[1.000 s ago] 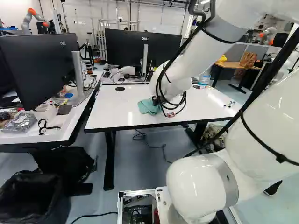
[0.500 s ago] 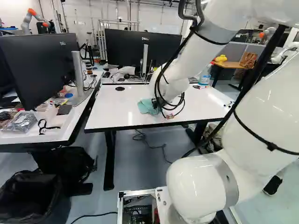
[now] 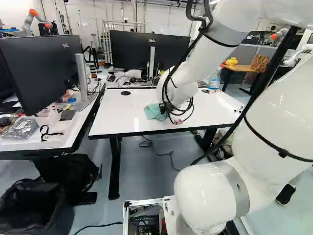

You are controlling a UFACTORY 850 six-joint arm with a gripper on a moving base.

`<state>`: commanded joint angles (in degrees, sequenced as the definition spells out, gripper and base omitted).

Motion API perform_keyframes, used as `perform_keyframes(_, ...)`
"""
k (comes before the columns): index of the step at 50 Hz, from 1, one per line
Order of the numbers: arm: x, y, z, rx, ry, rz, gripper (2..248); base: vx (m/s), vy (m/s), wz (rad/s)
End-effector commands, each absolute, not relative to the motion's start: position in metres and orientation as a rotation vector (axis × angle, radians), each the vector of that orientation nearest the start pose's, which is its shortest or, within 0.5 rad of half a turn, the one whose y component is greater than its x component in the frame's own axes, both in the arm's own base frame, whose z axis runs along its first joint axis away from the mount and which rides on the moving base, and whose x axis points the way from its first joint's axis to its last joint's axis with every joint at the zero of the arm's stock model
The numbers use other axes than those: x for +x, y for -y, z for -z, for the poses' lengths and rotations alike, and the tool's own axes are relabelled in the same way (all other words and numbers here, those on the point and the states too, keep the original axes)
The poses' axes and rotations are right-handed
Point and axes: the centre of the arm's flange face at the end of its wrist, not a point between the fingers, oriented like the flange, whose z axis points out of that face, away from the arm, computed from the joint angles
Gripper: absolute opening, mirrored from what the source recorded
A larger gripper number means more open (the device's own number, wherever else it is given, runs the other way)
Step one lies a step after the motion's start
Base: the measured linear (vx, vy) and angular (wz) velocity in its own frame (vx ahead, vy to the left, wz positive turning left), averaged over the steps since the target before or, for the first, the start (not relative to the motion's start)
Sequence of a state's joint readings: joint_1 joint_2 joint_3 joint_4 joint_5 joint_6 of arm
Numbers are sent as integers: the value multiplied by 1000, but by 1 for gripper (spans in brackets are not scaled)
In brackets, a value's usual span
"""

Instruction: Clean the table with the green towel

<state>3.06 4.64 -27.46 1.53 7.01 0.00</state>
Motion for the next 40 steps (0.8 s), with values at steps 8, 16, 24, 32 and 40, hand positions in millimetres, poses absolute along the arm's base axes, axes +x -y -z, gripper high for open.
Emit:
perform_keyframes(8, 385, -8, -402, -2948, -7, 1046, 38, 0, 0, 0)
perform_keyframes(16, 393, 4, -402, -2958, -54, 1049, 38, 0, 0, 0)
perform_keyframes(24, 400, 17, -403, -2966, -101, 1053, 38, 0, 0, 0)
perform_keyframes(32, 408, 29, -403, -2974, -147, 1056, 38, 0, 0, 0)
perform_keyframes(40, 416, 42, -403, -2981, -191, 1060, 38, 0, 0, 0)
